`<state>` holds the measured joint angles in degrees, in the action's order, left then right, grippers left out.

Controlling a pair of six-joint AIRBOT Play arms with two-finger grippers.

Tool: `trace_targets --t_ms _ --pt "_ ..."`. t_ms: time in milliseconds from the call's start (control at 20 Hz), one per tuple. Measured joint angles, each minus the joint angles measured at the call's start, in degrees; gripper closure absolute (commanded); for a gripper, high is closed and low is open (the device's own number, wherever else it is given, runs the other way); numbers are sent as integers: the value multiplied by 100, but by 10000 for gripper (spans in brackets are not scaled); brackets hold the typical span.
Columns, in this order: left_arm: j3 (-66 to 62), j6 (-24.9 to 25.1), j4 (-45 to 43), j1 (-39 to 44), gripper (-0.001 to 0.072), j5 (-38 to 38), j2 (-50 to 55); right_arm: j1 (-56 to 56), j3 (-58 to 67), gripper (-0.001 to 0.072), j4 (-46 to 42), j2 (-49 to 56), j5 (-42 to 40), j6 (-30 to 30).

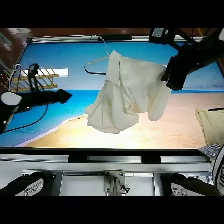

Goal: Fold the shirts.

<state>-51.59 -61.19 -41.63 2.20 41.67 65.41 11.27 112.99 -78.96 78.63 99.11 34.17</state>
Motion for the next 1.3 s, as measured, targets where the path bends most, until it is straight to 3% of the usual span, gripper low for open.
trace_targets --t_ms 350,800,1100,1250,1300 --pt "-184 1283 3440 1097 172 -664 1749 302 2 626 -28 -210 105 269" --pt "-627 2621 4889 1394 162 -691 2717 391 2 626 -103 -238 129 367" --pt "-654 3620 6518 1587 166 -439 3230 391 2 626 -103 -238 116 457" --pt "-656 4199 7477 1626 189 -105 3423 391 2 625 -101 -238 111 490" --pt "-656 4376 7790 1631 254 -2 3467 391 2 626 -96 -238 111 505"
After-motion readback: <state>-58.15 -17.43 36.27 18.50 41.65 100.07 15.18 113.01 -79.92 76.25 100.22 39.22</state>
